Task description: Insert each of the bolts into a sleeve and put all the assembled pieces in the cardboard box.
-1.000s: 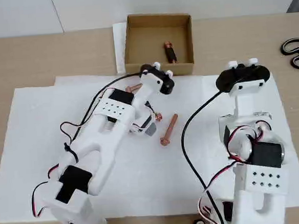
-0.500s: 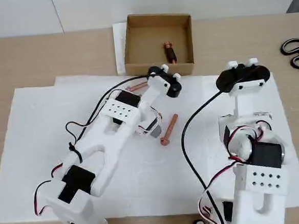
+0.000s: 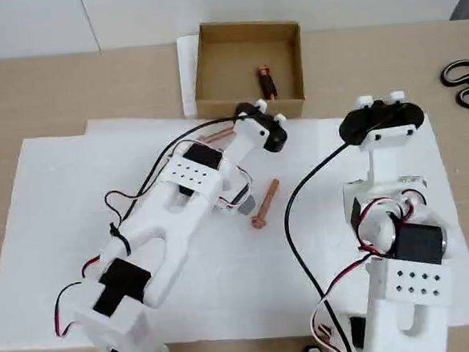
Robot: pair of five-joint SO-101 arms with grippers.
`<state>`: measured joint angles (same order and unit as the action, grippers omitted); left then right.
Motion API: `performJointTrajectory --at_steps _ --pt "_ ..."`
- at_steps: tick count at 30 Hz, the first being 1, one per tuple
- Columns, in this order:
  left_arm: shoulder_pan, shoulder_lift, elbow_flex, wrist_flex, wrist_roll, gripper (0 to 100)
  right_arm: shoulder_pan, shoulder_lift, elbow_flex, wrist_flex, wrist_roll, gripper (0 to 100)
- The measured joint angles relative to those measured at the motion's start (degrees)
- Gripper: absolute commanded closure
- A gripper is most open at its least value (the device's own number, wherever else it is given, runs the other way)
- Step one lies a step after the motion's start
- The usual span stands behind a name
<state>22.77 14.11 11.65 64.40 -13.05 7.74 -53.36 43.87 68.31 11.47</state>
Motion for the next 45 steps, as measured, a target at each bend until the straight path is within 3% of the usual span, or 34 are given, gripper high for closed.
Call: performJointTrajectory --at_steps 3,9,20,26,36,45 --pt "-0.88 2.99 -1.49 0.00 0.09 78 0.00 0.00 0.00 0.00 0.00 72.4" --pt "-0.97 6.07 -3.96 0.18 0.09 87 -1.05 0.00 0.00 0.00 0.00 72.4" --pt "-0.62 6.24 -5.36 2.46 0.26 88 -2.29 0.00 0.00 0.00 0.00 72.4" --pt "-0.18 6.33 -5.71 2.90 0.26 100 -2.29 0.00 0.00 0.00 0.00 72.4" --pt "2.99 6.68 -6.42 5.10 0.35 99 -2.29 0.00 0.00 0.00 0.00 72.4" --pt "3.69 7.03 -18.99 17.49 2.64 99 -2.29 0.00 0.00 0.00 0.00 72.4"
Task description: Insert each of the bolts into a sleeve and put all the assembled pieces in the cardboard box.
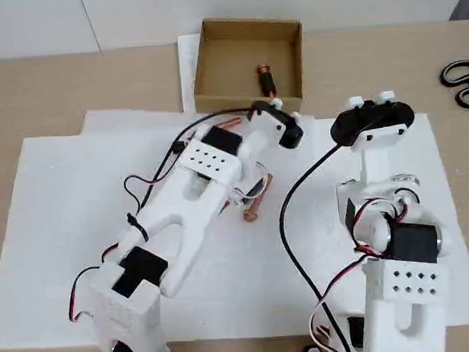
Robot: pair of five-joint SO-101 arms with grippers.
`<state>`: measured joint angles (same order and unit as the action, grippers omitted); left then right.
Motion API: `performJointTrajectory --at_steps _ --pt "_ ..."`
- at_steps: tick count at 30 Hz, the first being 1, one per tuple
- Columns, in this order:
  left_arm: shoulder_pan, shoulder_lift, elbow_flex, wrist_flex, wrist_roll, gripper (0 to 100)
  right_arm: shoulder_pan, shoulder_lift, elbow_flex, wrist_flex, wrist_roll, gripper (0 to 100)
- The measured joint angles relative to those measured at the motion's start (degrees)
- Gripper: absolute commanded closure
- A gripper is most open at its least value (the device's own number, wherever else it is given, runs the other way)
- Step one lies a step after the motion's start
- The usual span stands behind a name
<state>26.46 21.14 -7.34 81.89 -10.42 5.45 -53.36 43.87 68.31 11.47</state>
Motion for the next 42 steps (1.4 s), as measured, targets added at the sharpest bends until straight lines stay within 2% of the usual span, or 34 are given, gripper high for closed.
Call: performJointTrajectory --at_steps 9,14,20,26,34,42 --pt "-1.85 0.00 -16.35 14.33 1.14 99 0.00 0.00 0.00 0.00 0.00 72.4" --pt "-10.02 0.00 -21.89 17.05 1.23 99 0.00 0.00 0.00 0.00 0.00 72.4" --pt "-22.68 0.00 -19.16 17.41 0.62 99 0.00 0.00 0.00 0.00 0.00 72.4" --pt "-27.78 0.00 -8.26 12.40 -0.70 99 0.00 0.00 0.00 0.00 0.00 72.4" --pt "-27.96 0.18 7.30 1.32 -0.70 99 -0.18 0.00 0.00 0.00 0.00 72.4" --pt "-27.87 -0.70 14.86 -3.52 -0.70 99 -1.05 0.00 0.00 0.00 0.00 72.4"
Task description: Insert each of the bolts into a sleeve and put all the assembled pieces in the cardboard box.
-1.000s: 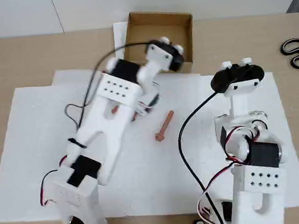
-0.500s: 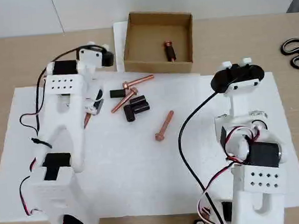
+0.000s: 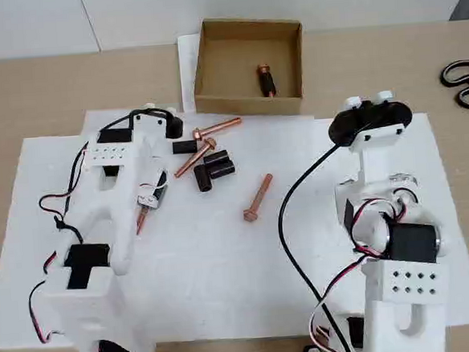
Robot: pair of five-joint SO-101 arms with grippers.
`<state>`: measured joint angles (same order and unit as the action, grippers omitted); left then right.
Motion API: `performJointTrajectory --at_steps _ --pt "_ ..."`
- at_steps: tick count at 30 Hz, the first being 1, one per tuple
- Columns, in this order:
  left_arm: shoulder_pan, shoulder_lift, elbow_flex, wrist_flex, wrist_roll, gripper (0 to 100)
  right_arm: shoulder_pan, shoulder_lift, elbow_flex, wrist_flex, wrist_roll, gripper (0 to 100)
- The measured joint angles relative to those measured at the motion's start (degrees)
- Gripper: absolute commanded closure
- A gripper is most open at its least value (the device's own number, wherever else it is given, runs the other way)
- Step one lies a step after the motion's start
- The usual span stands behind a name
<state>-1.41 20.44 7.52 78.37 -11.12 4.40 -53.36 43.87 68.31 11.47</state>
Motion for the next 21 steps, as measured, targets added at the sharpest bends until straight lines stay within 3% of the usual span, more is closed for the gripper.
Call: performJointTrajectory --at_steps 9,16,21 --pt "3.52 -2.46 3.78 -1.32 2.46 99 -1.32 0.00 0.00 0.00 0.00 72.4" --pt "11.08 -11.60 11.43 -0.44 3.78 99 -1.32 0.00 0.00 0.00 0.00 72.4" --pt "11.43 -16.79 14.07 -0.26 4.31 99 -1.32 0.00 0.00 0.00 0.00 72.4"
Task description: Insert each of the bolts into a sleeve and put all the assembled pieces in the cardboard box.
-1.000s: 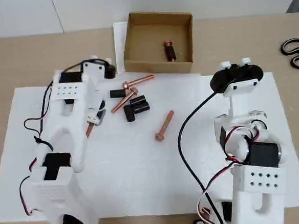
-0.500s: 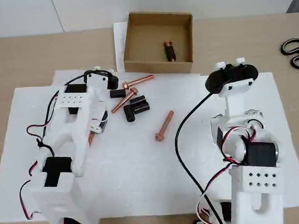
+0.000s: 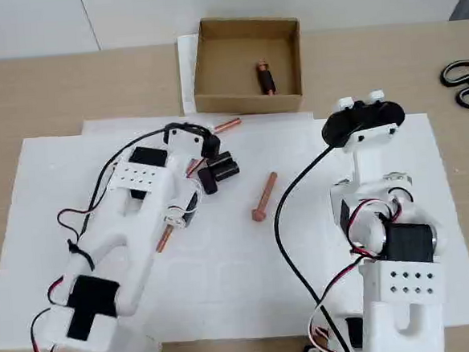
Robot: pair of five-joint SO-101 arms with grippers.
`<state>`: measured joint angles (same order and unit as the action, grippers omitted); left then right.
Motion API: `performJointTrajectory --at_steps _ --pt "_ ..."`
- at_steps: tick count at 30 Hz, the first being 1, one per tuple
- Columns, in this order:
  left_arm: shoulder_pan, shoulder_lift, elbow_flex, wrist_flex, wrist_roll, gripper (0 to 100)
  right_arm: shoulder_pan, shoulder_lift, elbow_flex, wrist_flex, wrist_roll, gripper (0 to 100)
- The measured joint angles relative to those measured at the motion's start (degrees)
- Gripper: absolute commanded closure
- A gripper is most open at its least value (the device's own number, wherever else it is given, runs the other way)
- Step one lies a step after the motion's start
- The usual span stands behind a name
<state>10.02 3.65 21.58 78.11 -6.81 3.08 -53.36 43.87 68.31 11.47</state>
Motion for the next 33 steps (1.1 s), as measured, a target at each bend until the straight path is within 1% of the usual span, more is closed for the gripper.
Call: performJointTrajectory --at_steps 6,10,12,16,20,24,28,33 --pt "0.00 -6.33 0.35 2.20 1.32 99 -0.53 0.00 0.00 0.00 0.00 72.4" --pt "-0.70 -14.33 0.35 4.75 0.97 99 -5.27 0.44 -0.26 0.00 0.00 72.4" --pt "-2.99 -18.29 0.35 5.80 1.23 99 -8.88 1.14 -0.70 -0.44 0.00 72.4" --pt "-10.46 -23.91 0.35 6.95 1.14 99 -14.59 6.33 -4.22 -1.58 0.00 72.4" --pt "-16.88 -25.67 0.35 7.74 1.49 99 -18.55 17.49 -12.66 -1.58 -0.97 72.4" --pt "-21.71 -25.85 0.35 7.74 1.58 99 -23.30 33.32 -25.76 1.14 -3.43 72.4" --pt "-26.37 -25.85 0.35 7.74 1.67 99 -28.40 50.99 -41.67 7.47 -5.63 72.4" --pt "-30.95 -25.85 2.29 5.63 1.67 99 -31.65 70.95 -62.95 17.85 -8.79 72.4"
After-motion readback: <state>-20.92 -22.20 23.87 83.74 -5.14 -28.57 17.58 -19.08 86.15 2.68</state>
